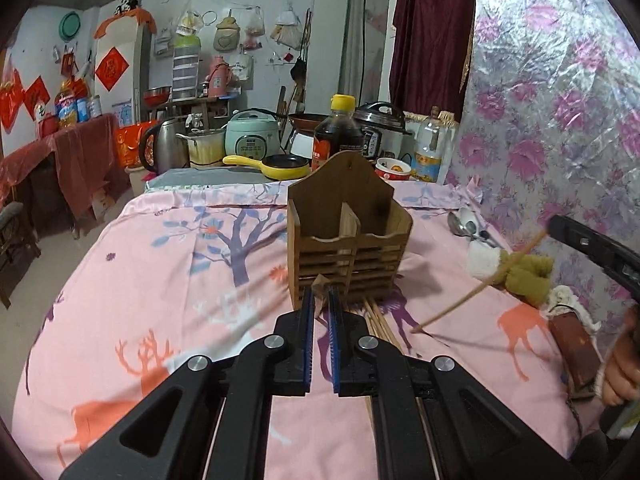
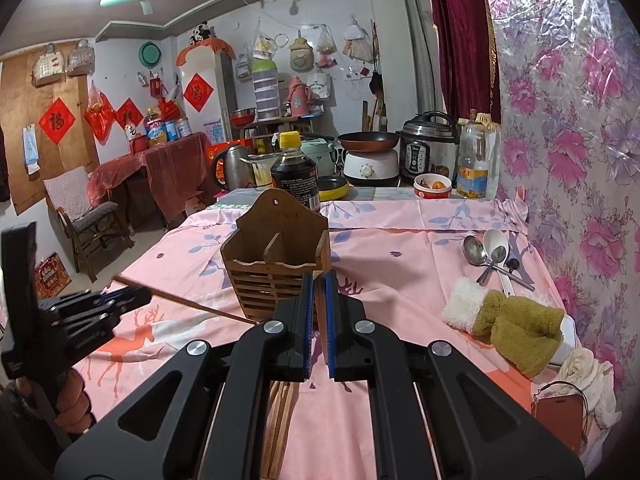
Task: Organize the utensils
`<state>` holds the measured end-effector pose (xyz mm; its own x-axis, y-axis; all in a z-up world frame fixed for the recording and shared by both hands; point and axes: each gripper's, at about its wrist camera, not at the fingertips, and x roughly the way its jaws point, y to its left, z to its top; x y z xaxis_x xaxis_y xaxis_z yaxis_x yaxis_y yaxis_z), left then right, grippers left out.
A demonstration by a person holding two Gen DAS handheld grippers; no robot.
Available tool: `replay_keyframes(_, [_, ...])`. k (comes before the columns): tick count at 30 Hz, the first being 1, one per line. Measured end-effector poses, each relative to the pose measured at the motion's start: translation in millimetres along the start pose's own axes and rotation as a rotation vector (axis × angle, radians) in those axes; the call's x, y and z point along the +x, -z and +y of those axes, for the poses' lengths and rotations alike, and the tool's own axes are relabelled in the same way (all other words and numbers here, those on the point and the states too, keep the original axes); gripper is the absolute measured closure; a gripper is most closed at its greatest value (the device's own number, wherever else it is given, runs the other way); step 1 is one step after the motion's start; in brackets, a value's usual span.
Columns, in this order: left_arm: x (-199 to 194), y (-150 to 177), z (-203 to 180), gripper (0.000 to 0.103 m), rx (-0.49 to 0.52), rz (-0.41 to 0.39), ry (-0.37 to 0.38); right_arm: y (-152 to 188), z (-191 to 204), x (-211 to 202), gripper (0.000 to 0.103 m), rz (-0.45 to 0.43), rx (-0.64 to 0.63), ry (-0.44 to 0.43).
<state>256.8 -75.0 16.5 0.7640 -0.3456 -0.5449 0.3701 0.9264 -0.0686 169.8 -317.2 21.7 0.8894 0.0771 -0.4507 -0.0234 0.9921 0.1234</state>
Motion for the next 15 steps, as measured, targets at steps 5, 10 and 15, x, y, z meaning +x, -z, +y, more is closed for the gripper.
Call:
replay_keyframes(5, [20.3, -6.0, 6.7, 0.096, -0.04, 0.005, -0.005, 0.1, 0.4, 0.0, 0.096, 0.0, -0.002, -0.003])
replay_keyframes(10, [21.1, -13.5, 10.6, 0.096, -0.044, -0.026, -0.012, -0.1, 1.3, 0.0, 0.097, -0.005, 0.001, -0.003])
replay_keyframes(15, [12.7, -24.2, 11.6, 0.097, -0.049, -0.058, 0.008, -8.3, 1.4, 1.5, 0.097, -0.015, 0.0, -0.002])
